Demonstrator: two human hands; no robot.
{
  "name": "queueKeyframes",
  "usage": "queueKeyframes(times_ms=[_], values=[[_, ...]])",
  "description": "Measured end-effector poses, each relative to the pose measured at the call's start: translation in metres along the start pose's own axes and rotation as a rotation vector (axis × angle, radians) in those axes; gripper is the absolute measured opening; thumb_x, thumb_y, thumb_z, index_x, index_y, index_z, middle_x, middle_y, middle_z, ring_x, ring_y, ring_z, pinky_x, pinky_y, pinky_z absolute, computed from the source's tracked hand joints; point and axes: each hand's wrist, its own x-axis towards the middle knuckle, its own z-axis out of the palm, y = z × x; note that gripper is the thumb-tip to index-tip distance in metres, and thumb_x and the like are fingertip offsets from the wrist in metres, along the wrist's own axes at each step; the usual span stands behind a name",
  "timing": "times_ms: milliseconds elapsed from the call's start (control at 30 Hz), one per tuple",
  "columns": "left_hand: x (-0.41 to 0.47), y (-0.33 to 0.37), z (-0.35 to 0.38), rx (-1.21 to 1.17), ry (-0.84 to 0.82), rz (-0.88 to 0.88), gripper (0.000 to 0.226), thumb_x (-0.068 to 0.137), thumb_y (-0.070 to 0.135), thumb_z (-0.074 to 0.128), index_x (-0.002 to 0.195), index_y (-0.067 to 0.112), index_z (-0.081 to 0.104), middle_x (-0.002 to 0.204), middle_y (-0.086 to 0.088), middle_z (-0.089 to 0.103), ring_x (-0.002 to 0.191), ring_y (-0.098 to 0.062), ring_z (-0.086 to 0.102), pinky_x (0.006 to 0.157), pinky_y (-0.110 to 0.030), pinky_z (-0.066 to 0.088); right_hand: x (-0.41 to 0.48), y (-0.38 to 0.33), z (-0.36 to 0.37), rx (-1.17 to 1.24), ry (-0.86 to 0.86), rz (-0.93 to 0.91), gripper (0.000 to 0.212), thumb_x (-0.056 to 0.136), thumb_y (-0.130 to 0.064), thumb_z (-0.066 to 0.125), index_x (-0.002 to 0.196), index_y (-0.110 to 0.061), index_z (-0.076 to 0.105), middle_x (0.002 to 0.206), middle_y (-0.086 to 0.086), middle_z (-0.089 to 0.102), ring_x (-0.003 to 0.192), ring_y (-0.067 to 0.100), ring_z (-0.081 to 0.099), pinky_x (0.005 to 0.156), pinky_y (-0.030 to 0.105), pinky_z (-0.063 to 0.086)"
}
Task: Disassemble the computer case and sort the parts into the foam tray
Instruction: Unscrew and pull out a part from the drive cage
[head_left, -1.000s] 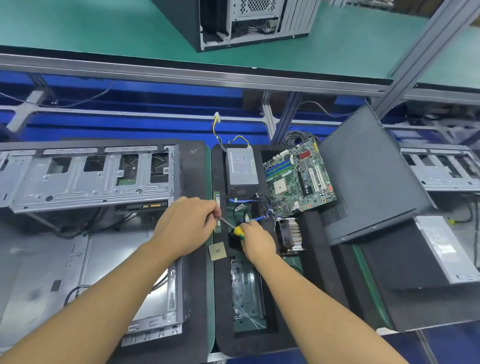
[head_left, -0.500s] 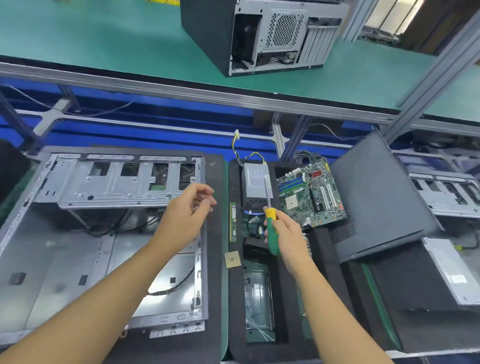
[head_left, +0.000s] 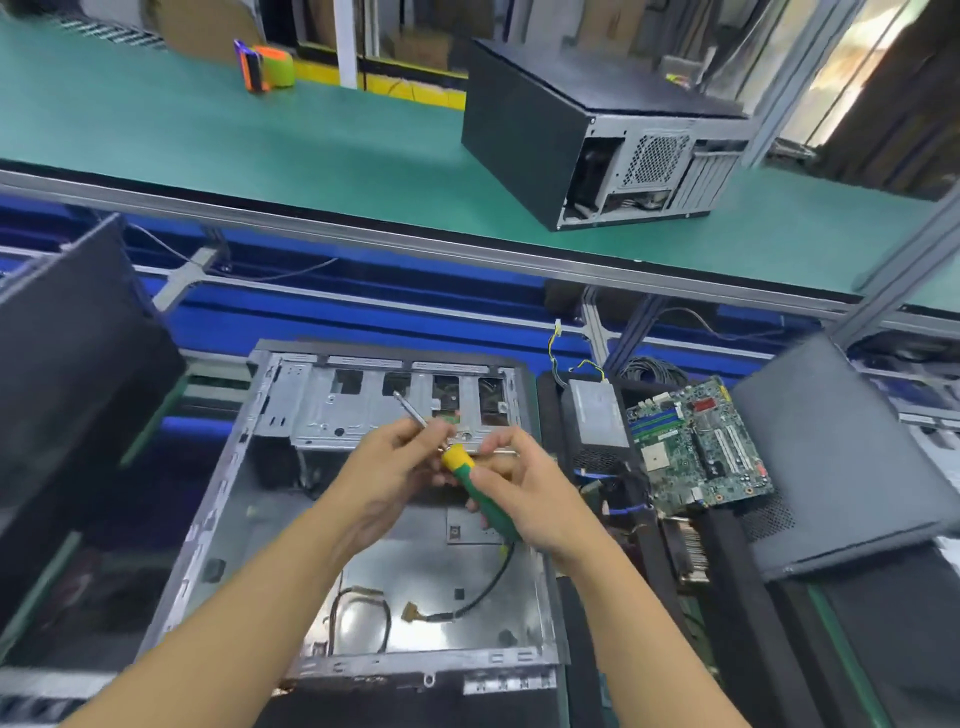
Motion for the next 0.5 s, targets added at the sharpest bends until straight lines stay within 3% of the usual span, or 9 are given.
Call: queueKeyframes(times_ms=[100,167,233,367,500], values=[[0.001,0.002,-0.021,-0.095,0.036,-0.032,0.029,0.078,0.027,0.071,0.097,0.004,0.071,0.065,-0.003,0.058,0.063,-0.014,0.060,0.067,-0.026,0.058,-0.003,0.004,0.017,0.242,0.060,-0.007,0.021,0.095,0.005,0.061,0.105,-0.008,0.049,0.111,0.016,0.069,0.077,0.033,0.068,0.060,0.033,0.054],[0.004,0.003,-0.030,-0.177,0.056,-0.079,0.025,0.078,0.023,0.071,0.098,0.009,0.067,0.075,-0.004,0.063,0.069,-0.015,0.063,0.077,-0.032,0.059,-0.006,0.006,0.025,0.425,0.115,-0.071,0.028,0.087,0.004,0.068,0.109,-0.005,0.054,0.111,0.016,0.069,0.085,0.034,0.068,0.069,0.032,0.056],[0.006,0.005,-0.033,-0.238,0.050,-0.136,0.017,0.080,0.019,0.070,0.094,0.014,0.062,0.077,-0.004,0.065,0.071,-0.015,0.064,0.076,-0.032,0.058,-0.006,0.007,0.034,0.526,0.197,-0.154,0.038,0.082,0.003,0.073,0.115,-0.005,0.055,0.112,0.017,0.068,0.088,0.031,0.068,0.079,0.030,0.057],[0.010,0.009,-0.023,-0.321,0.038,-0.225,0.010,0.082,0.015,0.069,0.089,0.014,0.061,0.067,-0.001,0.065,0.060,-0.009,0.065,0.061,-0.024,0.059,0.006,0.000,0.047,0.291,0.367,-0.321,0.034,0.098,0.002,0.056,0.129,-0.009,0.048,0.117,0.014,0.070,0.088,0.024,0.066,0.079,0.030,0.056],[0.013,0.009,-0.014,-0.211,-0.013,-0.288,0.039,0.078,0.027,0.074,0.112,0.018,0.055,0.077,-0.004,0.073,0.065,-0.015,0.071,0.059,-0.028,0.059,0.017,-0.022,0.043,0.113,0.448,-0.420,0.033,0.101,-0.013,0.057,0.129,-0.025,0.044,0.106,0.013,0.071,0.074,0.019,0.062,0.066,0.027,0.053]])
